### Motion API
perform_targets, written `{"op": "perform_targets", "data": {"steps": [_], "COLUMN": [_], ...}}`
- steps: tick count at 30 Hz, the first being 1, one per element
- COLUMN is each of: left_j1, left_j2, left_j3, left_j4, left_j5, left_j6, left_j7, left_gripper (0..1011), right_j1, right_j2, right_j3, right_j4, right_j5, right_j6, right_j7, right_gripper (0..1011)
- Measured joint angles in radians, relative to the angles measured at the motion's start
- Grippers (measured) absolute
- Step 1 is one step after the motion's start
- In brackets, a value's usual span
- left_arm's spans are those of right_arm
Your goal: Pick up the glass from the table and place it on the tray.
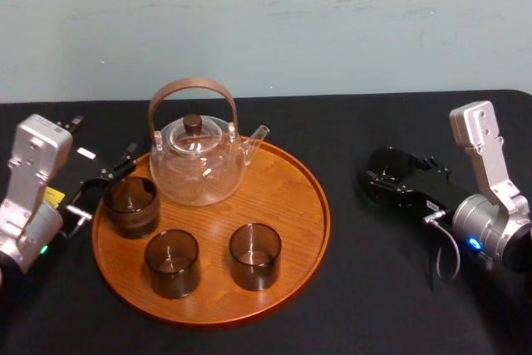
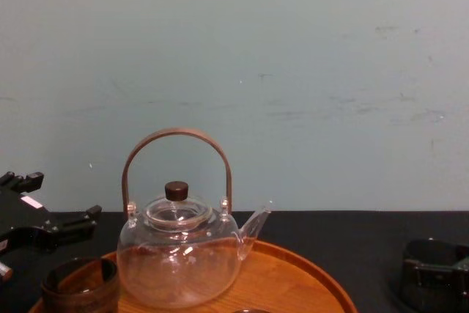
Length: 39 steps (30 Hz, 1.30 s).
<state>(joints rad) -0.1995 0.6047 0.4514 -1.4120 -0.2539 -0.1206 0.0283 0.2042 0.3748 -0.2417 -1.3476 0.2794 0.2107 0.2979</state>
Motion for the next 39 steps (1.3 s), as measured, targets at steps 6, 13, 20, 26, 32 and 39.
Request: {"op": "perform_targets", "data": {"steps": [6,13,20,26,32,39], "left_j1": [0.000,0.000,0.000,0.000,0.000,0.000], "left_j2": [0.000,0.000,0.000,0.000,0.000,0.000], "left_j3": [0.000,0.000,0.000,0.000,0.000,0.000], "left_j4": [0.000,0.000,0.000,0.000,0.000,0.000], "left_j5": [0.000,0.000,0.000,0.000,0.000,0.000], "left_j6": [0.000,0.000,0.000,0.000,0.000,0.000], "left_j7": [0.000,0.000,0.000,0.000,0.000,0.000], "left_gripper": [1001,1001,1001,1001,1001,1002], "right_j1": [0.016,0.024,0.024,0.023,0.022,0.022], "right_j2": [-0.011,-0.019,-0.018,-0.018,-0.017,-0.017], "right_j3": [-0.009,-0.017,-0.016,-0.015,-0.014,-0.014], "right_j4": [0.019,0.030,0.030,0.029,0.028,0.028], "right_j5": [-0.021,-0.048,-0.046,-0.043,-0.041,-0.039], "right_j6": [-0.004,0.001,0.001,0.000,-0.001,-0.001], "right_j7": [-0.001,-0.014,-0.013,-0.012,-0.011,-0.010], "right_gripper": [1003,1002,1003,942,900,900]}}
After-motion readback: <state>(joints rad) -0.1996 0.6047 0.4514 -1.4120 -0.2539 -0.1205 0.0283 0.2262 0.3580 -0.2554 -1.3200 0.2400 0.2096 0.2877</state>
